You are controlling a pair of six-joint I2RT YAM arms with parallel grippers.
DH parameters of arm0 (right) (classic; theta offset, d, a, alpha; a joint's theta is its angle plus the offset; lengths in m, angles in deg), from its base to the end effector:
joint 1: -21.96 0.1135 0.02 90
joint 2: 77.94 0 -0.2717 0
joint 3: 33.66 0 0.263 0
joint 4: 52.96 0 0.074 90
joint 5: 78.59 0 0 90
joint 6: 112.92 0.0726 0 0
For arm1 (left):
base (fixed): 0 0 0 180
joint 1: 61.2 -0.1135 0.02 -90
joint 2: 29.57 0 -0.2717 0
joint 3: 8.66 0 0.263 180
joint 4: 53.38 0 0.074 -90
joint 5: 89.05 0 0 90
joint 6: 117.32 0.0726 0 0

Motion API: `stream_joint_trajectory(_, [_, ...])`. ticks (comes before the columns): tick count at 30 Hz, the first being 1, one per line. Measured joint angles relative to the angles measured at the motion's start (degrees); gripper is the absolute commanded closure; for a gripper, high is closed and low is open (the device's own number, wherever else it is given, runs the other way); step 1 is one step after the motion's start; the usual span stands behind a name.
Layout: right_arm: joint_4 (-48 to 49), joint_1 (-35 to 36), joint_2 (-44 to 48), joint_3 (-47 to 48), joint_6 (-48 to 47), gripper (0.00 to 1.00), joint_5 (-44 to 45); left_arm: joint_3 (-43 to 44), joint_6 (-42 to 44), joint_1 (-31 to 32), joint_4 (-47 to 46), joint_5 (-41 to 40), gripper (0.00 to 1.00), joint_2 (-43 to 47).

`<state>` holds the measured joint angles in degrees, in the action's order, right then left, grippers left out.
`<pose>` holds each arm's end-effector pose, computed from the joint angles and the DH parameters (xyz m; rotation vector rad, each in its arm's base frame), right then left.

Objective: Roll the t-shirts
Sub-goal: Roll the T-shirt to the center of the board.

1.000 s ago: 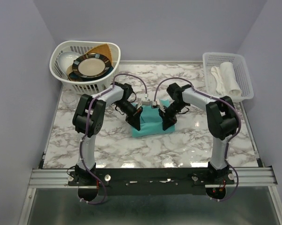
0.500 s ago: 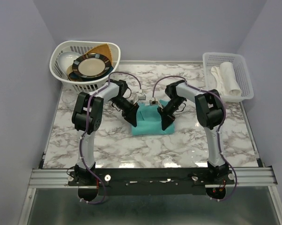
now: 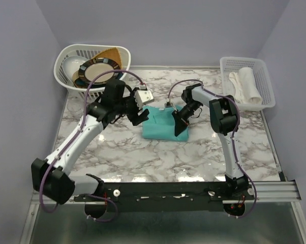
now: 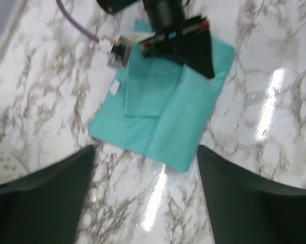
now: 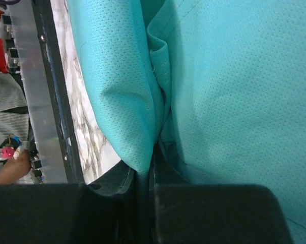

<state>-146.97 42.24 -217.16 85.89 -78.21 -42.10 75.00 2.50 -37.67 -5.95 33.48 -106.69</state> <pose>0.3797 0.2025 0.0951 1.4151 -2.2866 -1.4544 0.2805 -0.1647 0.3198 1.2476 1.8311 -0.5848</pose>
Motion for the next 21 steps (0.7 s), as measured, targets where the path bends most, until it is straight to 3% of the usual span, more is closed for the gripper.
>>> stream_joint_trajectory(3, [-0.1,0.0,-0.3,0.4,0.8,0.90,0.0,-5.7,-3.0,5.8,-8.5,-2.8,0.01,7.4])
stream_joint_trajectory(7, [-0.5,0.0,-1.0,1.3,2.1,0.89,-0.2,-8.5,-6.3,10.8,-14.2,-4.7,0.01,7.4])
stream_joint_trajectory(12, [-0.7,0.0,-1.5,2.1,3.3,0.87,-0.2,-25.2,0.3,21.8,-24.9,-10.5,0.14,11.8])
stream_joint_trajectory(17, [-1.1,0.0,-2.4,3.4,4.8,0.86,-0.3,-39.1,8.9,22.7,-30.4,-13.3,0.11,14.1])
stream_joint_trajectory(21, [-1.3,0.0,-2.6,3.6,5.4,0.86,-0.4,-42.1,13.6,23.0,-36.0,-15.6,0.09,12.5])
